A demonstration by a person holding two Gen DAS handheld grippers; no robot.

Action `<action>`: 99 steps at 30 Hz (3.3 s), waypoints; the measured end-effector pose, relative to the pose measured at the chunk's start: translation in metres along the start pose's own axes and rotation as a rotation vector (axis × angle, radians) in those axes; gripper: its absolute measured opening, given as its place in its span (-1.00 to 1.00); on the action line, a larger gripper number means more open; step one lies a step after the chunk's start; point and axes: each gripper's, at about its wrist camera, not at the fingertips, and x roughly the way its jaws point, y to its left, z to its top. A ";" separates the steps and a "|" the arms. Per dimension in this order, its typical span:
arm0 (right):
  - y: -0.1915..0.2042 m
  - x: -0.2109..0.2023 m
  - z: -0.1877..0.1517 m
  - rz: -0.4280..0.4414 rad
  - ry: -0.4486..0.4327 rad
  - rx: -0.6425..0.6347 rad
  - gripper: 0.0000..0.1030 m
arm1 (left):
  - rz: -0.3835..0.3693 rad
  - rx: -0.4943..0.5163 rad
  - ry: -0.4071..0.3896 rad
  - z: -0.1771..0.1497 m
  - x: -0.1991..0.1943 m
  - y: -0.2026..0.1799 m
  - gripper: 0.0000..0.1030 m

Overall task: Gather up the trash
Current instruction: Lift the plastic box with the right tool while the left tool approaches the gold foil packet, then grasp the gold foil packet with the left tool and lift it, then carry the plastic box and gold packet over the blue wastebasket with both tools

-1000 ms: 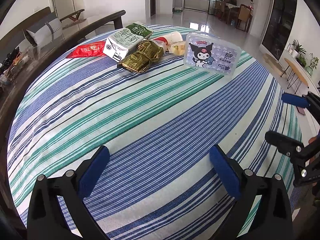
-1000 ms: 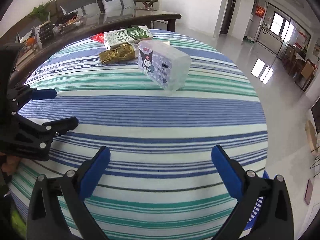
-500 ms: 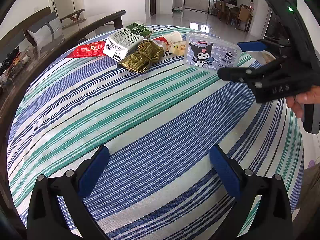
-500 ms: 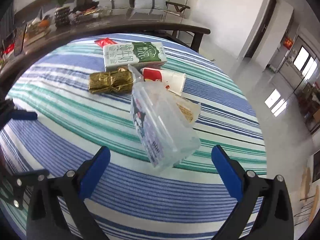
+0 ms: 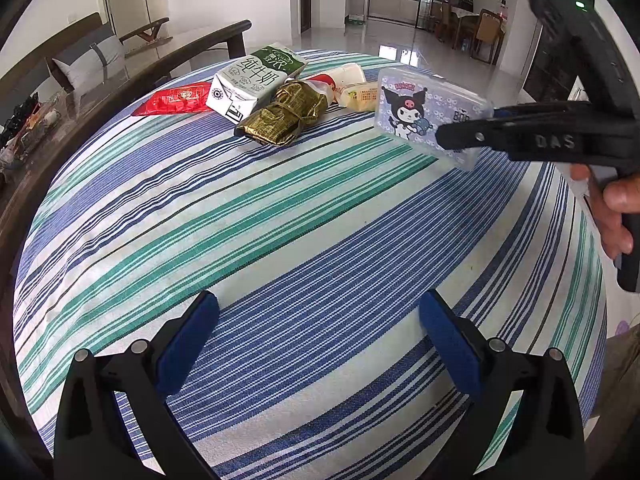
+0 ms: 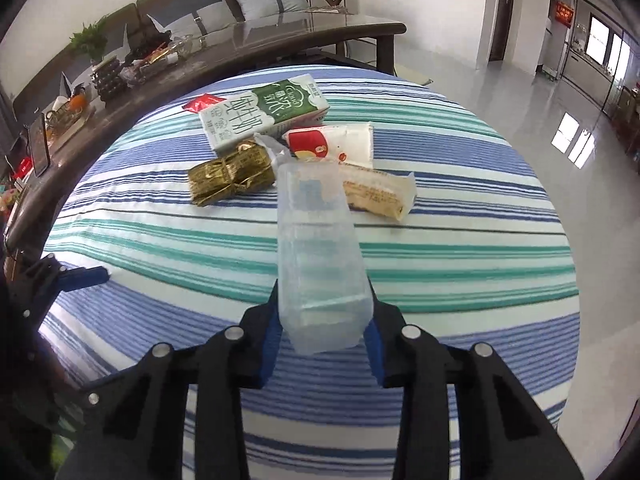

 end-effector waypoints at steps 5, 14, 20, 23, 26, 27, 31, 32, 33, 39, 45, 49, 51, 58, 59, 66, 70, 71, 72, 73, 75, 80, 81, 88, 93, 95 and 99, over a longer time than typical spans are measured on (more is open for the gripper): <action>-0.007 -0.032 -0.043 0.203 -0.022 0.227 -0.37 | -0.051 0.023 0.025 0.009 -0.006 0.008 0.91; -0.065 -0.039 -0.083 0.364 -0.087 0.617 -0.25 | -0.139 0.030 -0.035 0.087 0.022 0.038 0.91; -0.071 -0.058 -0.076 0.153 -0.102 0.520 0.43 | -0.071 0.122 -0.049 0.115 0.066 0.034 0.91; -0.049 -0.062 -0.062 0.053 -0.081 0.324 0.72 | -0.092 0.140 -0.040 0.122 0.080 0.033 0.91; -0.023 -0.054 -0.050 -0.053 -0.039 0.126 0.73 | -0.111 0.167 -0.046 0.126 0.084 0.028 0.91; -0.023 -0.049 -0.050 -0.074 -0.030 0.095 0.73 | -0.111 0.173 -0.047 0.128 0.086 0.027 0.91; -0.018 -0.028 -0.047 -0.133 0.013 0.017 0.73 | -0.090 0.183 -0.042 0.129 0.088 0.022 0.48; -0.018 -0.026 -0.048 -0.129 0.020 0.014 0.66 | -0.091 0.185 -0.036 0.128 0.088 0.022 0.41; -0.017 -0.024 -0.049 -0.122 0.029 0.015 0.37 | -0.100 0.178 -0.039 0.127 0.087 0.022 0.27; -0.014 -0.031 -0.057 -0.111 0.024 0.071 0.28 | -0.103 0.154 -0.034 0.111 0.071 0.026 -0.14; 0.005 -0.050 -0.076 -0.089 0.021 0.101 0.28 | -0.119 0.122 -0.006 0.066 0.024 0.022 -0.12; 0.019 -0.052 -0.089 -0.090 0.053 0.092 0.28 | -0.139 0.127 0.002 0.032 -0.006 0.013 -0.05; 0.022 -0.050 -0.091 -0.104 0.069 0.076 0.28 | -0.148 0.126 -0.001 0.021 -0.013 0.011 0.03; 0.029 -0.047 -0.079 -0.132 0.112 0.023 0.46 | -0.142 0.178 0.012 0.016 -0.011 0.005 0.58; 0.031 -0.045 -0.075 -0.135 0.125 0.002 0.47 | -0.141 0.186 0.014 0.016 -0.010 0.004 0.58; 0.027 -0.034 -0.066 -0.124 0.195 -0.005 0.43 | -0.116 0.258 0.038 0.019 -0.003 -0.008 0.49; 0.026 -0.037 -0.067 -0.121 0.194 -0.002 0.21 | -0.106 0.273 0.063 0.018 0.002 -0.012 -0.15; 0.026 -0.041 -0.067 -0.118 0.178 0.002 0.21 | -0.113 0.271 0.064 0.018 0.001 -0.012 -0.16; 0.026 -0.046 -0.068 -0.110 0.162 0.011 0.21 | -0.111 0.266 0.063 0.018 0.000 -0.013 -0.18; 0.025 -0.049 -0.068 -0.104 0.147 0.021 0.21 | -0.108 0.263 0.059 0.019 -0.002 -0.014 -0.20; 0.022 -0.059 -0.070 -0.087 0.109 0.049 0.21 | -0.118 0.253 0.052 0.021 -0.005 -0.016 -0.22; -0.004 -0.087 -0.078 -0.042 0.010 0.156 0.21 | -0.169 0.238 0.014 0.031 -0.024 -0.039 -0.23; -0.013 -0.096 -0.082 -0.035 -0.014 0.188 0.21 | -0.186 0.239 0.007 0.033 -0.028 -0.046 -0.23; -0.103 -0.149 -0.125 -0.144 -0.115 0.386 0.21 | -0.331 0.288 -0.018 0.048 -0.048 -0.132 -0.23; -0.168 -0.163 -0.160 -0.229 -0.125 0.517 0.21 | -0.416 0.346 0.001 0.062 -0.039 -0.217 -0.23; -0.190 -0.162 -0.172 -0.265 -0.125 0.552 0.21 | -0.437 0.365 0.010 0.067 -0.031 -0.250 -0.23; -0.227 -0.151 -0.193 -0.311 -0.100 0.598 0.21 | -0.463 0.382 0.042 0.074 -0.004 -0.307 -0.22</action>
